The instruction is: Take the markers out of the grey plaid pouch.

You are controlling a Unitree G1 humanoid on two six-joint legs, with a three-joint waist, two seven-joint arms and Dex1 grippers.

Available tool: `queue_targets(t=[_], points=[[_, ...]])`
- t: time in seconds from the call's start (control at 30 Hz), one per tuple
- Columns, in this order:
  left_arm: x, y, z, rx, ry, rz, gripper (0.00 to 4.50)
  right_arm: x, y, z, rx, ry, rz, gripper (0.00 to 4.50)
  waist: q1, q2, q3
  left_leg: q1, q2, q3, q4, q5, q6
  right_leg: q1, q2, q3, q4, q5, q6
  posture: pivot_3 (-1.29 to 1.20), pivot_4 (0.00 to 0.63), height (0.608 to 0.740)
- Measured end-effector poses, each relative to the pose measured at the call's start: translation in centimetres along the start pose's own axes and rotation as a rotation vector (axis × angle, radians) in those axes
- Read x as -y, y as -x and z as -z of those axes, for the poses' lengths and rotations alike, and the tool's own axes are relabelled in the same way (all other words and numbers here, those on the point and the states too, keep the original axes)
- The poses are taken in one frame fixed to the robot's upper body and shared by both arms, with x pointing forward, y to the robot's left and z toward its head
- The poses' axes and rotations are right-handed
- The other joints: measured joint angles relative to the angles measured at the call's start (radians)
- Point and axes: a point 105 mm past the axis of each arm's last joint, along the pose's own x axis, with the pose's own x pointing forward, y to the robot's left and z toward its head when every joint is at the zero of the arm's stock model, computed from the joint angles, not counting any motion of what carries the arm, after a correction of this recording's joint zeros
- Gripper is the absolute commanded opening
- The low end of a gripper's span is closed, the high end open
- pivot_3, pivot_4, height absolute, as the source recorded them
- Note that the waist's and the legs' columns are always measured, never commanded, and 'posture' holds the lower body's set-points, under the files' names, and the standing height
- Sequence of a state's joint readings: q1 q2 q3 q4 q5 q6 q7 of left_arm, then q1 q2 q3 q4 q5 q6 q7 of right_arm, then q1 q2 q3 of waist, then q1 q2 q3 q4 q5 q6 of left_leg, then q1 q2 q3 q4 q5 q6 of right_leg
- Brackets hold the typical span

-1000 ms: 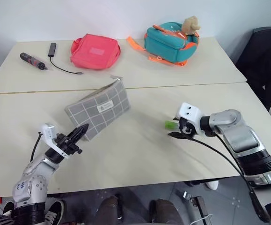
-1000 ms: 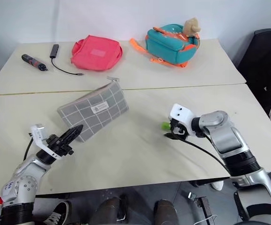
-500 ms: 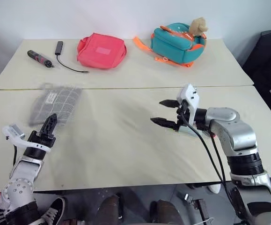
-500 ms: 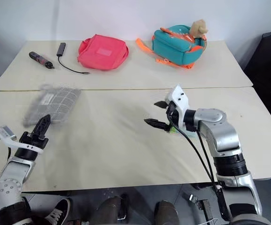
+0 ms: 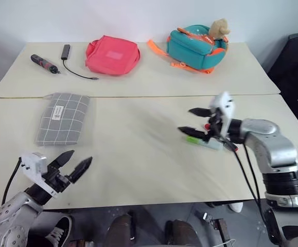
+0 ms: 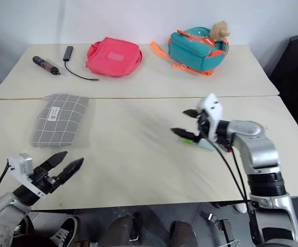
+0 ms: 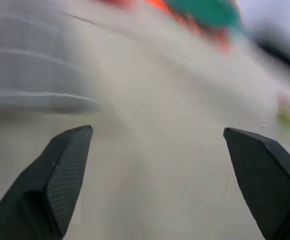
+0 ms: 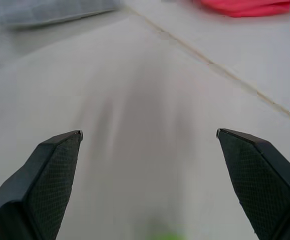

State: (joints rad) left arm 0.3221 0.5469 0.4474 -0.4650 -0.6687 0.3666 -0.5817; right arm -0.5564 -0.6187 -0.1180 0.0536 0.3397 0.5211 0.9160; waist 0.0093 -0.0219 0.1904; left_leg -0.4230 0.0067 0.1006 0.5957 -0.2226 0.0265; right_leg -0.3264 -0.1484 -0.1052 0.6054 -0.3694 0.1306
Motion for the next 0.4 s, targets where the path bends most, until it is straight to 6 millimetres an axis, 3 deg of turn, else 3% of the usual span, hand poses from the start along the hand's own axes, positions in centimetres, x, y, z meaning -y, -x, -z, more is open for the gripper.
queue_targets(t=[0.1, 0.2, 0.4], points=[[-0.5, -0.2, -0.8, -0.015, -0.139, 0.0, 4.46, 3.5, 3.0, 1.8, -0.046, 0.027, 0.164, 4.5, 0.005, 0.001, 0.0, 0.001, 0.002, 0.003, -0.002, 0.0, 0.0, -0.001, 0.001, -0.001, -0.002, 0.0, 0.0, 0.0, 0.15, 0.74], [-1.5, -0.4, -0.5, -0.03, -0.181, -0.012, 4.46, 4.5, 3.9, 3.2, -0.059, 0.021, 0.22, 4.5, -0.007, 0.001, 0.0, 0.001, 0.005, 0.008, -0.002, -0.001, 0.0, -0.003, 0.003, -0.003, -0.001, 0.0, 0.0, 0.0, 0.15, 0.74], [-2.9, -0.8, -0.3, -0.019, -0.188, -0.02, 4.46, 8.6, 5.9, 4.1, -0.03, 0.038, 0.499, 4.5, -0.021, 0.001, 0.0, 0.002, 0.005, 0.01, 0.0, 0.003, 0.006, -0.005, 0.002, -0.003, 0.006, 0.0, 0.0, 0.0, 0.15, 0.74]])
